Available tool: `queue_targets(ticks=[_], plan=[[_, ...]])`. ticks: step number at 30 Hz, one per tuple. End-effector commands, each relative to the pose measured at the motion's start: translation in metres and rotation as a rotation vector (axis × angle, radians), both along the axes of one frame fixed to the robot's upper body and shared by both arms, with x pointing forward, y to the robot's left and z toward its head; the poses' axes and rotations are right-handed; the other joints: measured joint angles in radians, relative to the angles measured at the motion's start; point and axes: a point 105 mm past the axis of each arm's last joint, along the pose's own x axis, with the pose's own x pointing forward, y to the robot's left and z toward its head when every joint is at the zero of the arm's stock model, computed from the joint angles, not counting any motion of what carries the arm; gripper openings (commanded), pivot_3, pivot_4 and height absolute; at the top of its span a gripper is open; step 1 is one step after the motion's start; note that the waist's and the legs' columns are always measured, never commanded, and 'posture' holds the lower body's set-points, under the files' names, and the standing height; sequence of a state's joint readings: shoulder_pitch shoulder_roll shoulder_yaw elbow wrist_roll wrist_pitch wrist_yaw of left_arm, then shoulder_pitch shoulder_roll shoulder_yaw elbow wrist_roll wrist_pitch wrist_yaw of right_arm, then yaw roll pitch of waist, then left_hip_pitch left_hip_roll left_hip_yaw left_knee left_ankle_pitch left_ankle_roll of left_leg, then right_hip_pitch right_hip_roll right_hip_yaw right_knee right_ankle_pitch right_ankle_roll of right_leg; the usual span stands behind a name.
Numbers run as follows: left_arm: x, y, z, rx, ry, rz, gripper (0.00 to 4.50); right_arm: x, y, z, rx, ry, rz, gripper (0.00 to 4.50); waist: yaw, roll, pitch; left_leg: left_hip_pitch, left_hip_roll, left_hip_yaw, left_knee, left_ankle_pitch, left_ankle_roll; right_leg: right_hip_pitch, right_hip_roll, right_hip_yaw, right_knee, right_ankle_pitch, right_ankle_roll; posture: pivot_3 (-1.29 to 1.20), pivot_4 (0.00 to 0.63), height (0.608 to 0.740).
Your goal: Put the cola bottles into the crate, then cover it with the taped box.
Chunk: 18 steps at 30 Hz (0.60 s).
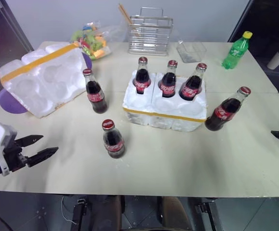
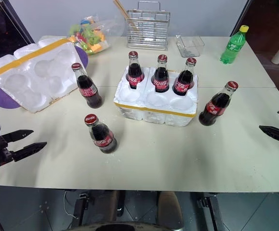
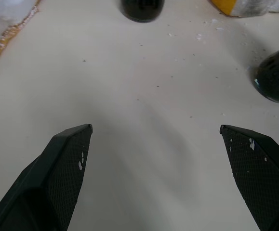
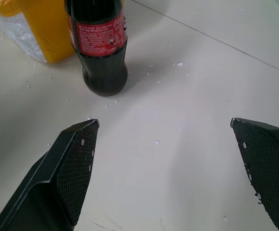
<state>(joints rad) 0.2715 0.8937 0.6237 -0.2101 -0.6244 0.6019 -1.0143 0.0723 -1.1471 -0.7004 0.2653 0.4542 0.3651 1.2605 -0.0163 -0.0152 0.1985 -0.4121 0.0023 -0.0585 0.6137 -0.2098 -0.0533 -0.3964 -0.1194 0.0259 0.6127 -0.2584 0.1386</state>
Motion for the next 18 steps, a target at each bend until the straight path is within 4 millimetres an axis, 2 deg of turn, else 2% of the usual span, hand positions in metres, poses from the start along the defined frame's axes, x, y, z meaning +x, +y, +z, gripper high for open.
queue_targets(ticks=[1,8,12,16,18], plan=[[-0.001,-0.005,0.007,0.001,-0.036,-0.012,4.44,0.0,-0.002,0.005,-0.002,-0.035,-0.006,4.5,0.0,0.0,0.0,0.0,0.0,0.0,0.0,0.0,0.0,0.0,0.0,0.0,0.0,0.0,0.0,0.0,0.15,0.739],[0.003,-0.005,0.005,-0.015,-0.039,0.005,4.44,-0.002,-0.004,0.002,-0.009,-0.044,-0.018,4.5,0.0,0.0,0.0,0.0,0.0,0.0,0.0,0.0,0.0,0.0,0.0,0.0,0.0,0.0,0.0,0.0,0.15,0.739],[0.011,-0.008,0.012,-0.027,-0.076,0.004,4.44,-0.002,-0.006,0.002,0.003,-0.047,-0.031,4.5,0.001,0.0,0.0,0.0,0.0,0.0,0.0,0.0,0.0,0.0,0.0,0.0,0.0,0.0,0.0,0.0,0.15,0.739],[0.023,-0.015,0.021,-0.076,-0.117,0.01,4.44,-0.006,-0.003,0.014,0.027,-0.064,-0.025,4.5,0.004,0.0,0.0,0.0,0.0,0.0,0.001,0.0,0.0,0.001,0.0,0.0,0.001,0.0,0.0,0.0,0.15,0.739],[0.029,-0.02,0.026,-0.086,-0.135,-0.001,4.44,-0.008,0.002,0.027,0.041,-0.09,-0.008,4.5,0.003,0.0,0.0,0.0,0.0,0.0,0.001,0.0,0.0,0.001,0.0,0.0,0.001,0.0,0.0,0.0,0.15,0.739]])
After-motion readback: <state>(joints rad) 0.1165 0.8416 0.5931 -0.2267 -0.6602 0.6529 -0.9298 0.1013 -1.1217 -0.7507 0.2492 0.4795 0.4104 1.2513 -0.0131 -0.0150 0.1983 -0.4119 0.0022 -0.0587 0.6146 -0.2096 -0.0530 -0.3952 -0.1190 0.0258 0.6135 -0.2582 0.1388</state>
